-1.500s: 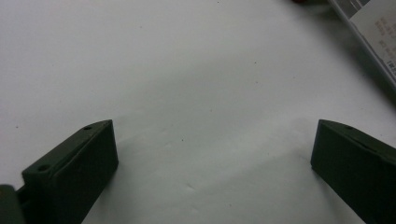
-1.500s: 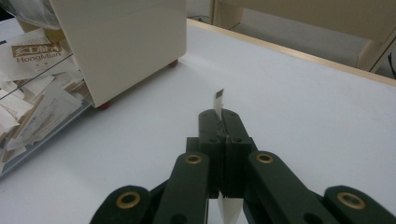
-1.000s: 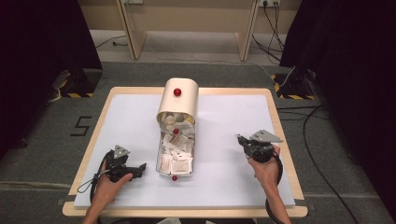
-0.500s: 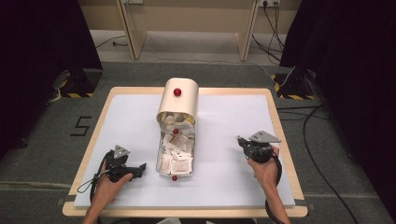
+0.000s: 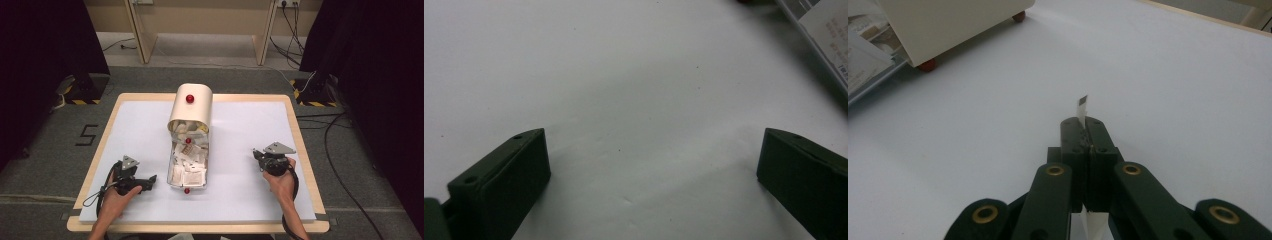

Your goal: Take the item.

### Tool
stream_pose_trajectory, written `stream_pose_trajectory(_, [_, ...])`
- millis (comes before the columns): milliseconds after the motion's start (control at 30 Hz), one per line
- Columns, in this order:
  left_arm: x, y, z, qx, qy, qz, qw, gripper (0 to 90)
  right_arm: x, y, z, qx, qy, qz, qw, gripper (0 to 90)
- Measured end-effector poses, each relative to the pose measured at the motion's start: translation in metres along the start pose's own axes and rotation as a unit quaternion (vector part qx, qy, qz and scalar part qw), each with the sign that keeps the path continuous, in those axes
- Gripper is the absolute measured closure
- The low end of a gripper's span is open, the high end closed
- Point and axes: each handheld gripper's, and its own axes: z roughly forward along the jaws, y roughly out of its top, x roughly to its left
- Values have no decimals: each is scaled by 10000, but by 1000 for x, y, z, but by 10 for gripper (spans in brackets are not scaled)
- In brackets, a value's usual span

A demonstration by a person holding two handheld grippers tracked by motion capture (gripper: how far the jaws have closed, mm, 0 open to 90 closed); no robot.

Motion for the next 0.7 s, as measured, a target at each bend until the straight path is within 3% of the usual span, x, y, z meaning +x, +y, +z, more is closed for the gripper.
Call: stream_pose_trajectory(700, [0,0,0,4,-5,0,10000,0,3,-7,10,193,59,-37,9998,879])
